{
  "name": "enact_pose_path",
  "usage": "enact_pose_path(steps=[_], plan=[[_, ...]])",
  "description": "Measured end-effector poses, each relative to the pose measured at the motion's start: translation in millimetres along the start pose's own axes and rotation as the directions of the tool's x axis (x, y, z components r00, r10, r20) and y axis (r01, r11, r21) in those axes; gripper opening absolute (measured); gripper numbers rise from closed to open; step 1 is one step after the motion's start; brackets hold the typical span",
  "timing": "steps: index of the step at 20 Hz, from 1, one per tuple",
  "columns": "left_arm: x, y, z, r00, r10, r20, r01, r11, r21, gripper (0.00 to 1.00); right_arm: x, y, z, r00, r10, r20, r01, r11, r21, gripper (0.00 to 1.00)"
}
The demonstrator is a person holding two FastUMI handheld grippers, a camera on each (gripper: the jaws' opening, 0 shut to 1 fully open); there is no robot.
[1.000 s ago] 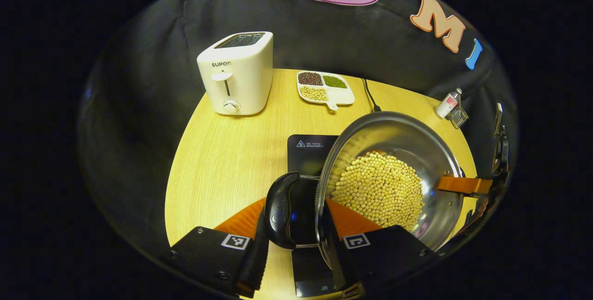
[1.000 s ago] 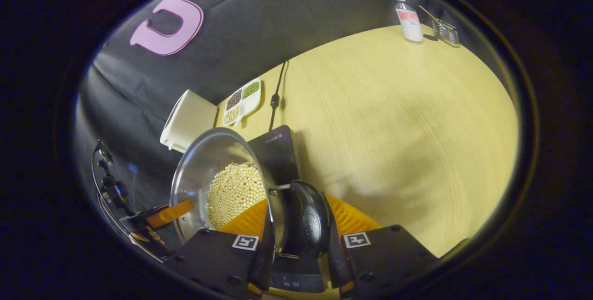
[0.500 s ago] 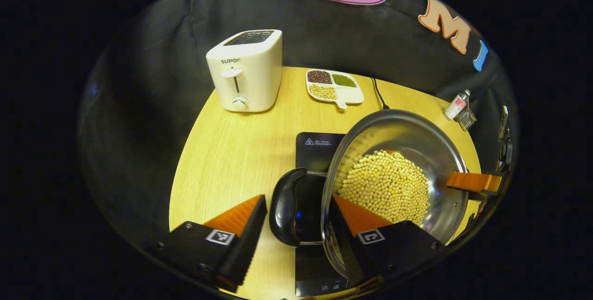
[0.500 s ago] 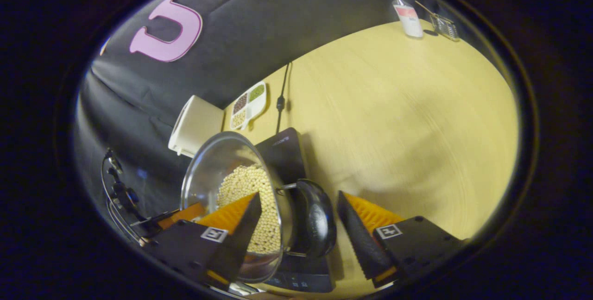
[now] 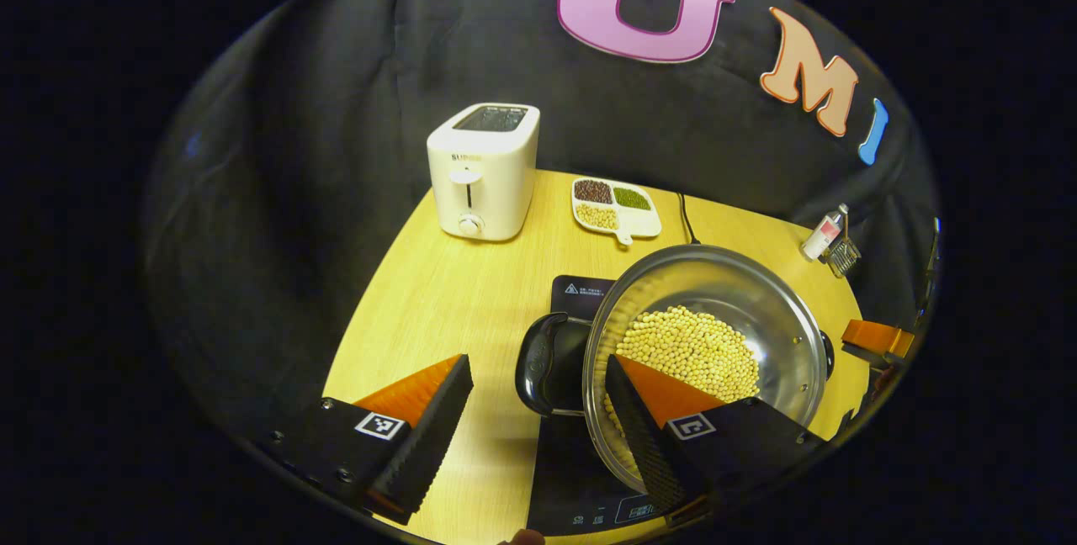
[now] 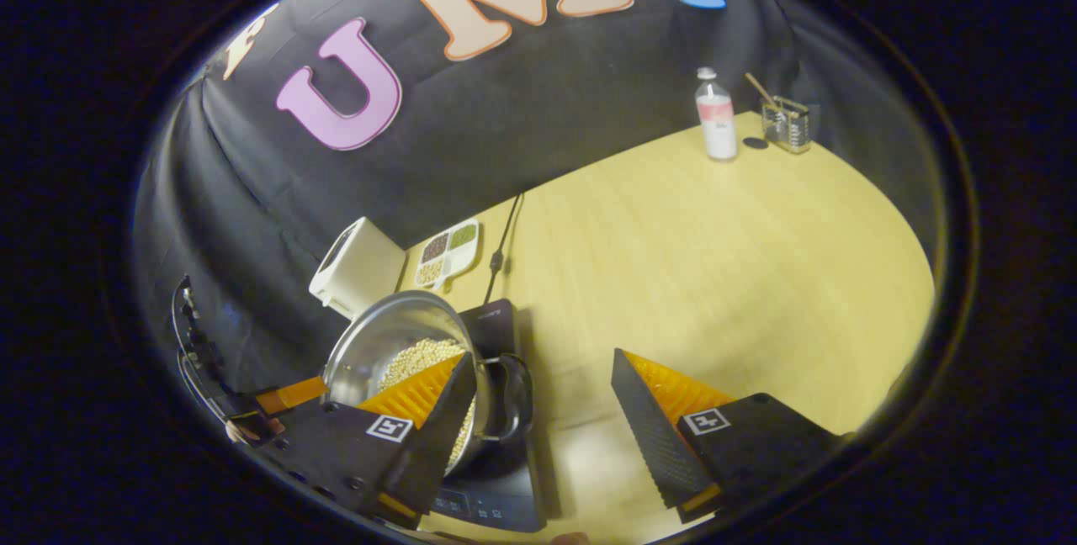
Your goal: First push the handle of the pot to place it horizontally, then grasp the pot with both hands and set it on the induction cooktop.
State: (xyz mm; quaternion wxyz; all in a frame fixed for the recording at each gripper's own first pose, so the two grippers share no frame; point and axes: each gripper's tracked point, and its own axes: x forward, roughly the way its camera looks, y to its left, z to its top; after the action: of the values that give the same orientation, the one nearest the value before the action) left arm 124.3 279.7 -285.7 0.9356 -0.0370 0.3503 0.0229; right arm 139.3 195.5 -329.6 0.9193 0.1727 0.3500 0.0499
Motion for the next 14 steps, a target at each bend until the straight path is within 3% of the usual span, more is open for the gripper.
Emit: enact_pose_path(steps=[3,6,7,8,9,11,12,13,14], plan=[[-35,10,20,0.993,0.073,0.092,-0.079,0.995,0.064,0.97,-29,-17,21,0.997,-0.026,0.073,0.026,1.000,0.005,1.00],[-67,5,36,0.979,0.103,0.177,-0.128,0.983,0.134,0.97,-60,-30,39,0.989,-0.036,0.145,0.035,0.999,0.007,1.00],[-77,-1,41,0.973,0.106,0.205,-0.138,0.979,0.149,0.97,-69,-29,44,0.986,-0.028,0.165,0.026,1.000,0.012,0.92],[-84,-8,42,0.970,0.102,0.223,-0.140,0.977,0.160,0.97,-75,-34,50,0.983,-0.022,0.181,0.018,1.000,0.019,0.92],[-92,-15,43,0.967,0.102,0.233,-0.142,0.976,0.165,0.97,-86,-35,56,0.981,-0.010,0.194,0.006,1.000,0.022,1.00],[-106,-34,42,0.965,0.095,0.246,-0.137,0.978,0.160,0.95,-109,-43,66,0.977,0.001,0.215,0.003,1.000,-0.014,1.00],[-114,-44,43,0.961,0.097,0.261,-0.139,0.979,0.151,0.95,-122,-46,72,0.974,0.008,0.227,0.003,0.999,-0.047,0.91],[-122,-53,44,0.955,0.103,0.280,-0.146,0.980,0.138,0.95,-134,-48,80,0.970,0.025,0.243,-0.005,0.997,-0.083,0.91],[-131,-62,46,0.946,0.111,0.303,-0.153,0.981,0.120,0.95,-147,-50,87,0.965,0.040,0.261,-0.010,0.994,-0.113,1.00]])
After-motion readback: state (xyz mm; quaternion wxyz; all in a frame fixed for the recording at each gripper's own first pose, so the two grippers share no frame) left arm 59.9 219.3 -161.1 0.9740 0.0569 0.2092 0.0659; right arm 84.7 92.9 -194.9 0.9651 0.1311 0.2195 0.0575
